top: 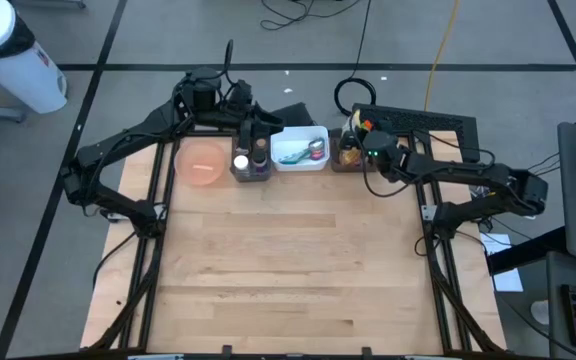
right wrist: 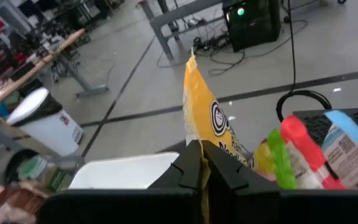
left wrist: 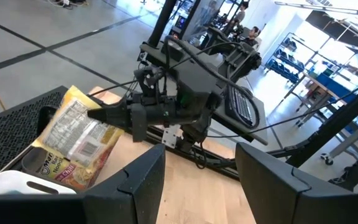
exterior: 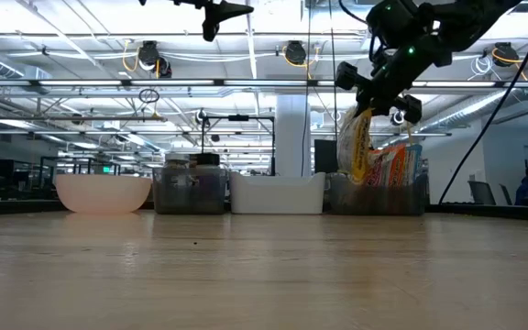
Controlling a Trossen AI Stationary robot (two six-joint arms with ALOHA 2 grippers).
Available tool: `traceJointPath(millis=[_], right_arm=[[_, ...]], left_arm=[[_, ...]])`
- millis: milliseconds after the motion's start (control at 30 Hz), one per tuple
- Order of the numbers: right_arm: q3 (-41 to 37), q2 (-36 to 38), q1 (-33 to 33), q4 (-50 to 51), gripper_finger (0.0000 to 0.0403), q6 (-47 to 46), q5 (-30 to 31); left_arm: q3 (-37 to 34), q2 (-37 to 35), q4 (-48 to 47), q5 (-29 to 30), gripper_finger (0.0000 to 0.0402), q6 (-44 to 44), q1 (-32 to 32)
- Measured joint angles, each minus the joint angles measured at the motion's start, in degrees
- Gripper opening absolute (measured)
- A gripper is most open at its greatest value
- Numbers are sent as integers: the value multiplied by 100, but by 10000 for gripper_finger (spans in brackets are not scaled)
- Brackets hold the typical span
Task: Pick & Place Food Item
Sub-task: Put the yellow noodle pack into the right black bin
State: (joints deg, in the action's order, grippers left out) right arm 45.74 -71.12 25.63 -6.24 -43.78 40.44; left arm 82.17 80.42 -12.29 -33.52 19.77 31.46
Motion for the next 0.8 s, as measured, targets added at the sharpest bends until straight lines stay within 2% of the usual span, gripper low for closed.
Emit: traceJointPath(millis=[467, 800], right_arm=[[0, -818, -47, -639, 0, -281, -331], [0, -760, -217, -606, 0, -449, -318]], left_arm=[[0, 0, 6, -2, 202, -4, 0], [0, 0, 2, -2, 202, -24, 0]])
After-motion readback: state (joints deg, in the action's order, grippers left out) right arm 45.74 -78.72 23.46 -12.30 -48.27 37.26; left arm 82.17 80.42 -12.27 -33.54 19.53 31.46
